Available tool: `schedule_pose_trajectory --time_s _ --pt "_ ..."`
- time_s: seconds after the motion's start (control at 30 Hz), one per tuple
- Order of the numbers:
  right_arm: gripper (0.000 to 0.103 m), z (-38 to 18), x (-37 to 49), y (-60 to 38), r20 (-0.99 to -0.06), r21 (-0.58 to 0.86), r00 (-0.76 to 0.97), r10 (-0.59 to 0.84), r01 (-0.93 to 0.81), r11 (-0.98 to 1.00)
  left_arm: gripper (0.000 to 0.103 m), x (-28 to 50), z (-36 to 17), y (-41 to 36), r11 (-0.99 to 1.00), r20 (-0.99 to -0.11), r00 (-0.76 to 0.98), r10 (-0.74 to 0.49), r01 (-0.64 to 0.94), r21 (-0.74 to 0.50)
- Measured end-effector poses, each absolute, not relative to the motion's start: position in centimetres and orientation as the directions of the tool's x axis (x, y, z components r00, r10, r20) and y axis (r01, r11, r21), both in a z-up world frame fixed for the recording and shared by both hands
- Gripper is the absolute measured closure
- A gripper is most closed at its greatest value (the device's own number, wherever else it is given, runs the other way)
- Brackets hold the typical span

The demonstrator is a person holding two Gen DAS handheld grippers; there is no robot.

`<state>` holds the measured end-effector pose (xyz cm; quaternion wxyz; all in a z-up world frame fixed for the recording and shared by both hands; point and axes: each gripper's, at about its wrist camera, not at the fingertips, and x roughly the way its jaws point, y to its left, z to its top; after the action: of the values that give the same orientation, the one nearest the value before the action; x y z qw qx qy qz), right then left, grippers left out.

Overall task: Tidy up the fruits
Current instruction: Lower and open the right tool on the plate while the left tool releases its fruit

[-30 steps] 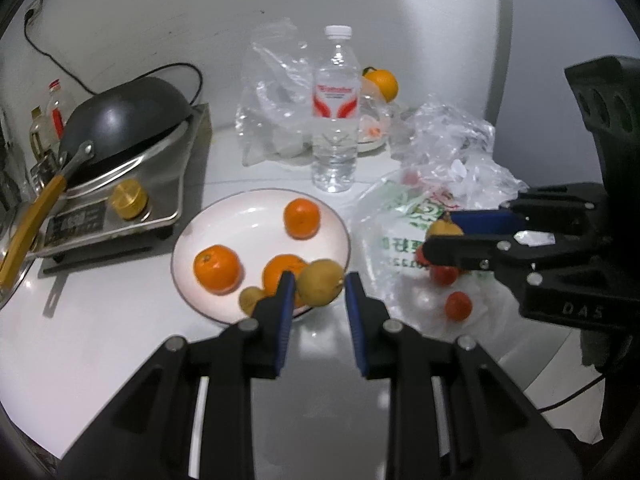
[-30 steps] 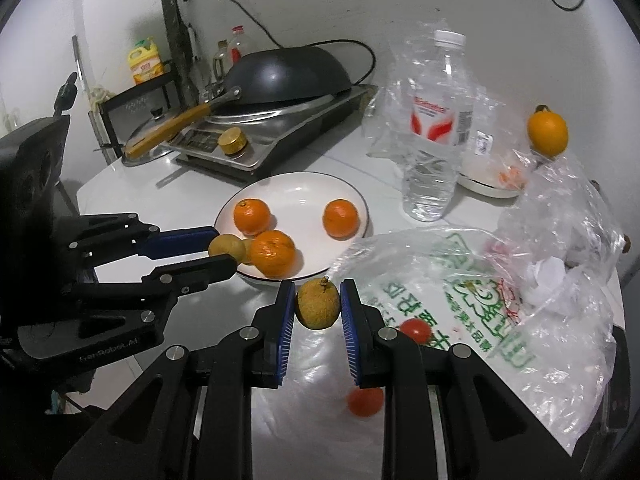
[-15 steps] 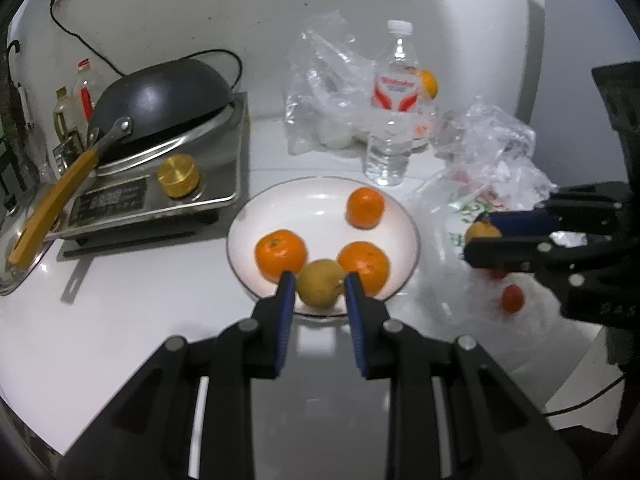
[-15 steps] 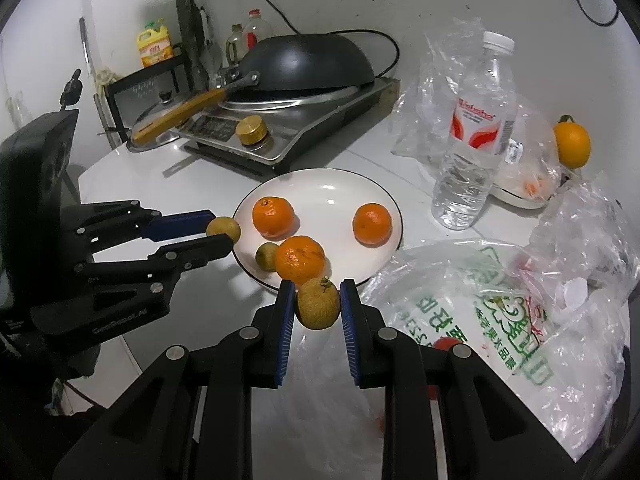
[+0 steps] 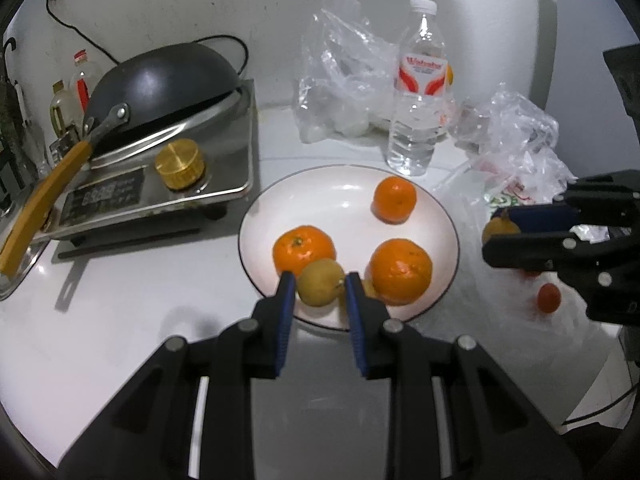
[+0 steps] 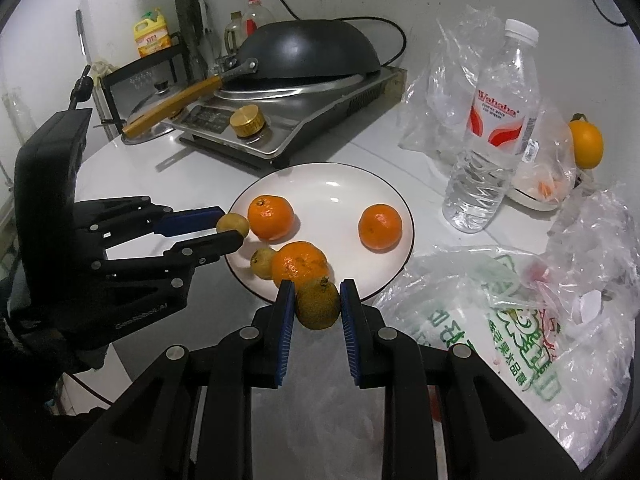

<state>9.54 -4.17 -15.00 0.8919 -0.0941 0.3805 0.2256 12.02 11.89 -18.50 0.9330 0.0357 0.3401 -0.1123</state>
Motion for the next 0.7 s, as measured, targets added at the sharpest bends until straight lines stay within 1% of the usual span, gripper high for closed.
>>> schedule_pose_trajectory --time_s 0.4,0.7 --pt "0.078 -16.4 12.5 -4.2 -0.742 0.026 0.584 0.328 -0.464 0.886 0.077 14.9 -20.0 12.1 0.979 -0.677 0.722 -0.146 0.203 0.006" --pt "0.078 -17.9 14.5 -3.9 -0.767 0.023 0.563 0.307 -0.454 0.891 0.076 15.3 -20.2 12.7 0.979 -0.676 0.718 -0.168 0.203 -0.027"
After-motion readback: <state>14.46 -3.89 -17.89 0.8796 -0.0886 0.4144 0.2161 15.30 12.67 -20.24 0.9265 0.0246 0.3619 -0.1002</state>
